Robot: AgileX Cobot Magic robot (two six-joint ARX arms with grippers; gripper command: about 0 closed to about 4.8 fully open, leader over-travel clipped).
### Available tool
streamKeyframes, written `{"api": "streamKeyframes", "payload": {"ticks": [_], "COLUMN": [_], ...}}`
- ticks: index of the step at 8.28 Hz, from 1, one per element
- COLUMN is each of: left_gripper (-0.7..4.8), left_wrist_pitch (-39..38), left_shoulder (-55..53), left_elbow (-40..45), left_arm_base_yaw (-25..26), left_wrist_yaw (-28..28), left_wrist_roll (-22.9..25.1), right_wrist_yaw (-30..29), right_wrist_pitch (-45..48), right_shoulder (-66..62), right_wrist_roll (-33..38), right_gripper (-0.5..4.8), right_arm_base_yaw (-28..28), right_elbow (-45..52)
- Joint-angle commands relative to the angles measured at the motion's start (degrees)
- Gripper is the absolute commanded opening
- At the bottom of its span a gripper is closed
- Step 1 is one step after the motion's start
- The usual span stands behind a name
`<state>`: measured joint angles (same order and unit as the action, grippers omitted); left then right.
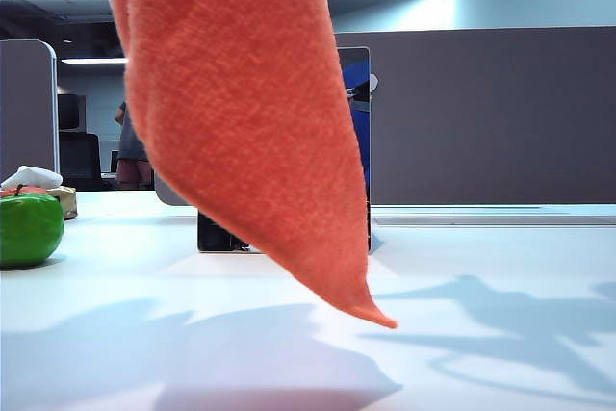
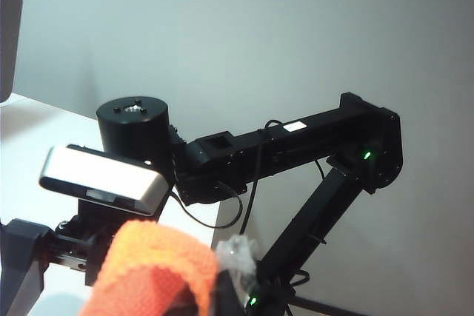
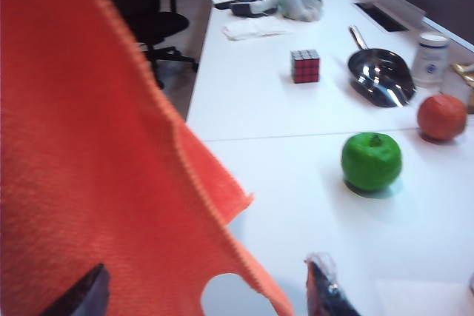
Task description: Pick up the cloth from the table and use it to cover the mirror.
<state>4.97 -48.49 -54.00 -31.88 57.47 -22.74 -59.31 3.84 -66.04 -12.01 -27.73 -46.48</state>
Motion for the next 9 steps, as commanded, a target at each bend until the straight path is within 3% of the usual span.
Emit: {"api": "streamKeyframes", "payload": {"ticks": [1,2,3,4,5,7,9], "left_gripper": [-0.06,-0.06,-0.06,-0.06,-0.06,-0.06,-0.06], "left_wrist_pitch": [-5.07,-6.84,-10.88,-11.02,-11.02,-11.32,-11.30], "left_shoulder": [2.69,2.69,2.69,2.64,2.64,2.64,2.51], "left_elbow": [-0.26,-0.26,-0.26,-0.26,-0.26,-0.26,-0.26], "left_arm_base_yaw": [-3.08,-7.89,-13.42,-16.52,-17.25,-18.43,-18.43], "left_wrist_yaw": [0.96,-5.14,-12.83,-15.41,-16.22,-17.79,-19.37], "left_wrist_roll": [0.11,3.28,9.03,9.27,9.44,9.53,10.38], "right_wrist_yaw": [-3.91,-5.35,-10.78,-15.98,-16.72,-24.87,-19.78], "right_wrist_pitch": [2.91,5.92,5.64,5.11,4.94,1.84,0.02], "right_shoulder": [0.26,0.26,0.26,0.26,0.26,0.26,0.24], "right_wrist_roll": [-0.70,-0.39,0.28,1.92,2.08,3.08,0.52], "right_gripper": [3.39,3.38,3.38,3.37,3.37,3.22,3.11], "right_arm_base_yaw": [-0.04,-0.09,-0.15,-0.17,-0.17,-0.17,-3.17], "right_elbow": [-0.46,-0.55,-0.72,-0.72,-0.72,-0.72,-0.70]}}
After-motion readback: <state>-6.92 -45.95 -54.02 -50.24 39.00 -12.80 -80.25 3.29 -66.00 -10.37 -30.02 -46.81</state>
